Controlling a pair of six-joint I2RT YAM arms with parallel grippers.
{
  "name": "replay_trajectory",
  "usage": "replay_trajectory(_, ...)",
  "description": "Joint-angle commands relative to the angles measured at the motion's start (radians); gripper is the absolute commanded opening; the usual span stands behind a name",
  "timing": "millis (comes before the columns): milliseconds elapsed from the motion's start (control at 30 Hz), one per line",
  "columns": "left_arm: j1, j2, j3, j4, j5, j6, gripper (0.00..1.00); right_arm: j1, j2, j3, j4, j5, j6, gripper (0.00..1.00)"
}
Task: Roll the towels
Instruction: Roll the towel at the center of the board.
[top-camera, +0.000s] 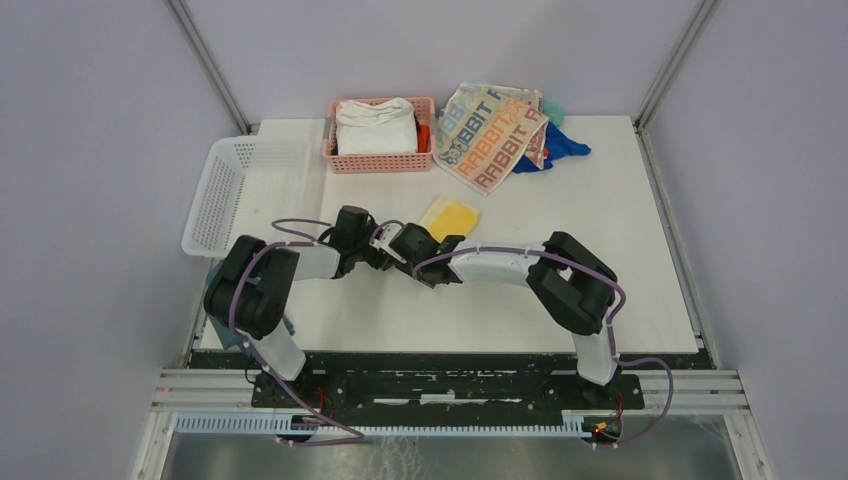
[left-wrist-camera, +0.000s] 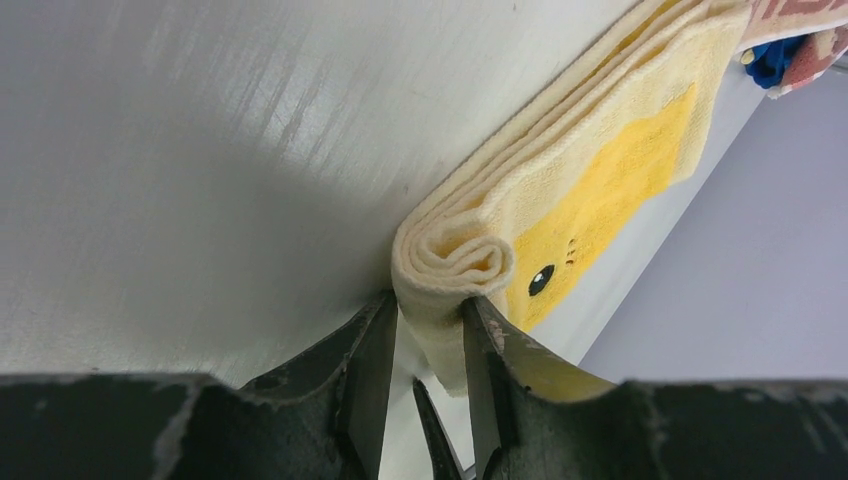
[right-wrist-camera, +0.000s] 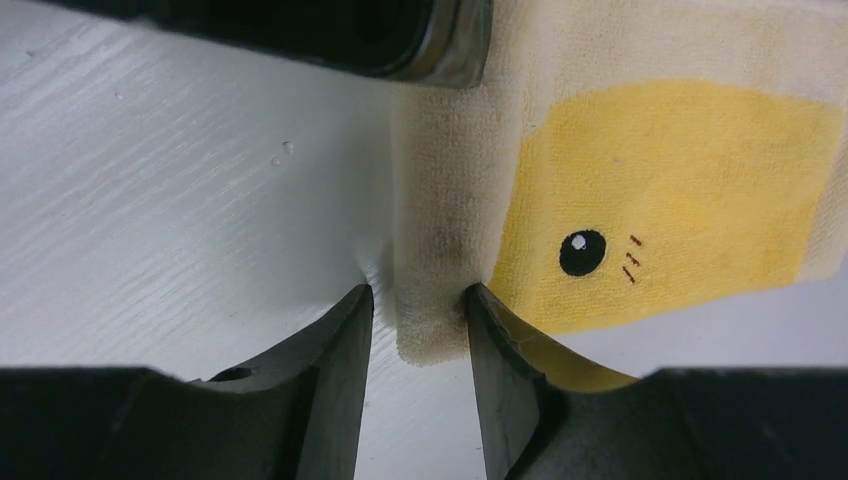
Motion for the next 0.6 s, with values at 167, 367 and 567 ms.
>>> replay_trajectory(167, 0.003, 0.02, -0.036, -0.181, -0.123, 0.085, 0.43, -0.026, 0.106, 0.023, -0.166, -0.069, 0.061, 0.4)
replay_trajectory(367, 0.009, -0.033, -0.054, -0.195, -0.125, 0.086, 0.48, -0.038, 0.104, 0.08, -0.226, -0.246, 0.067, 0.1)
replay_trajectory(567, 0.025, -0.214, -0.117, -0.252, -0.155, 0.09, 0.57, -0.085, 0.036, 0.126, -0.242, -0.58, 0.099, 0.01)
